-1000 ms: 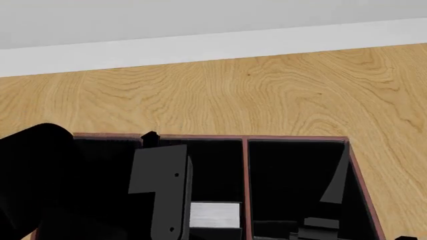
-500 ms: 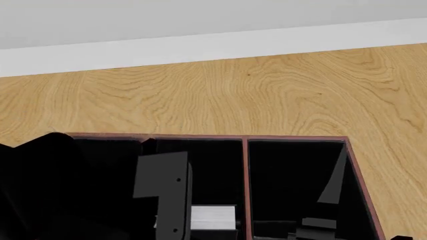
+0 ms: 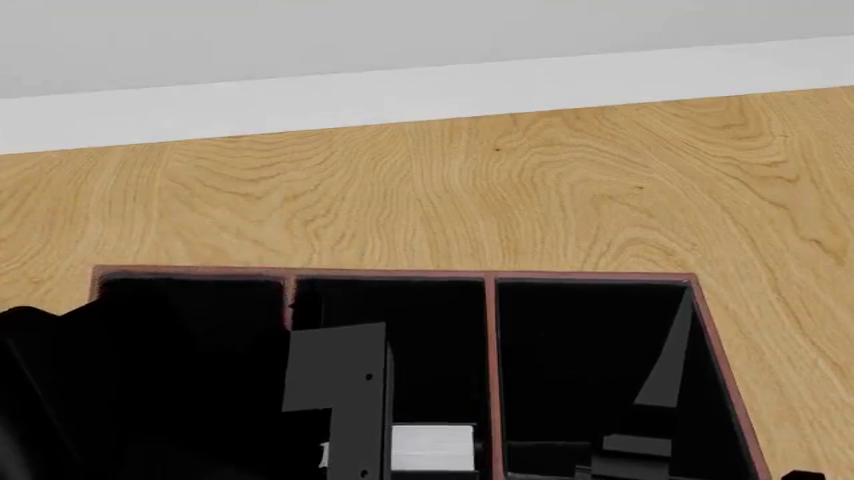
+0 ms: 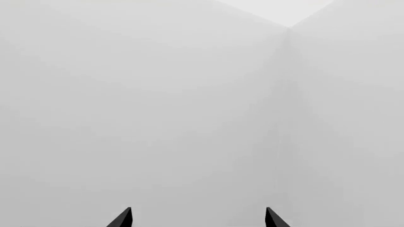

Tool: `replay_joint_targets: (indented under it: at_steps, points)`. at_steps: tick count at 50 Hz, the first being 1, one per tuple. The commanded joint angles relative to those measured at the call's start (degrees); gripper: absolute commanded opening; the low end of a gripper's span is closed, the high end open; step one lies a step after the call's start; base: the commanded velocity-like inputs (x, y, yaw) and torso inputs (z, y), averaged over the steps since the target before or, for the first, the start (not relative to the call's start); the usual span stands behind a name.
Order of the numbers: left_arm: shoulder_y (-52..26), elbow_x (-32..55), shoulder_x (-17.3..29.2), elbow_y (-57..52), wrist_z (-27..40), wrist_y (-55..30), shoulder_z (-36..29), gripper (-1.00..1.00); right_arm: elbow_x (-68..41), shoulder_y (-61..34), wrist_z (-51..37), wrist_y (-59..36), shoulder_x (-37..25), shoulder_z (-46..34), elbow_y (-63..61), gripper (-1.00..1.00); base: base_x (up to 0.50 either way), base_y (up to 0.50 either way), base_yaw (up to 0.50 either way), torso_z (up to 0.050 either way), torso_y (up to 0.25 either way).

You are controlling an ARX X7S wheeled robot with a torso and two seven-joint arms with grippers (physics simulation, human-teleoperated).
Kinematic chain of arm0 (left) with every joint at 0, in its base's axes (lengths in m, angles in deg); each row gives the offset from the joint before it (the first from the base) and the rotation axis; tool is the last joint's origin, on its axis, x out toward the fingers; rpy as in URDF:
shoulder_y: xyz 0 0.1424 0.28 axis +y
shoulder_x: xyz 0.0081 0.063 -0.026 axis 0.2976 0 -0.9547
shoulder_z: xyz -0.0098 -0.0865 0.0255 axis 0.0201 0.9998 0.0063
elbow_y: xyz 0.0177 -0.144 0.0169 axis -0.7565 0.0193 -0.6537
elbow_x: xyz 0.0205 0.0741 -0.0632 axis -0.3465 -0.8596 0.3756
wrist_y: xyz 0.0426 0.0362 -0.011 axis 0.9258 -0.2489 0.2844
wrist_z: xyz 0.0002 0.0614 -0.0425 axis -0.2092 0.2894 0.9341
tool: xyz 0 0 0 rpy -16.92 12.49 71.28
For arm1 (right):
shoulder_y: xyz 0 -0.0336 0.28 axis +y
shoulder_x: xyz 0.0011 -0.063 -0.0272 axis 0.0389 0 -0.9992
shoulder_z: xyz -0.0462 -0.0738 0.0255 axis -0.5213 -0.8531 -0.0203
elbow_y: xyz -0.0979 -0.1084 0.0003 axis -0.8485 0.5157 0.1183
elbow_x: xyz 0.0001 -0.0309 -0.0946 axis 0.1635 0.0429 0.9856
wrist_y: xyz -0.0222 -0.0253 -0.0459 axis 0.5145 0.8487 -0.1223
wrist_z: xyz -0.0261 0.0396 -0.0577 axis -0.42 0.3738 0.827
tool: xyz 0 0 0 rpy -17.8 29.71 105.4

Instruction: Pick up the book and place it in the back compartment of the caddy.

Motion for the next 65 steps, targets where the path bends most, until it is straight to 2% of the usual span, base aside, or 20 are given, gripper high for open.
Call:
replay_joint_targets:
  at_steps: [1,34,35,65]
  points:
    - [1.0,-0.2,0.2,0.5,1.4,1.5,-0.3,-1.00,0.2,0.5,0.1,0.9,0.0,-0.1,0.6,1.00,0.00,0.00,0.00,0.000,0.000]
    - [4.2,-4.3,-2.2,10.0,3.8,8.3,-3.3,-1.00,0.3,-0.5,-0.3,0.5,0.0,-1.3,1.2,1.00,0.00,0.00,0.00,0.000,0.001]
    - [4.3,-4.6,-2.3,10.2,4.1,8.8,-3.4,1.00,0.3,-0.4,-0.3,0.7,0.0,-1.3,1.3,1.00,0.00,0.00,0.00,0.000,0.000]
    - [3.3,-3.8,-1.6,8.1,4.6,7.8,-2.6,1.00,-0.1,-0.8,-0.3,0.7,-0.5,-1.5,1.3,1.00,0.00,0.00,0.00,0.000,0.000]
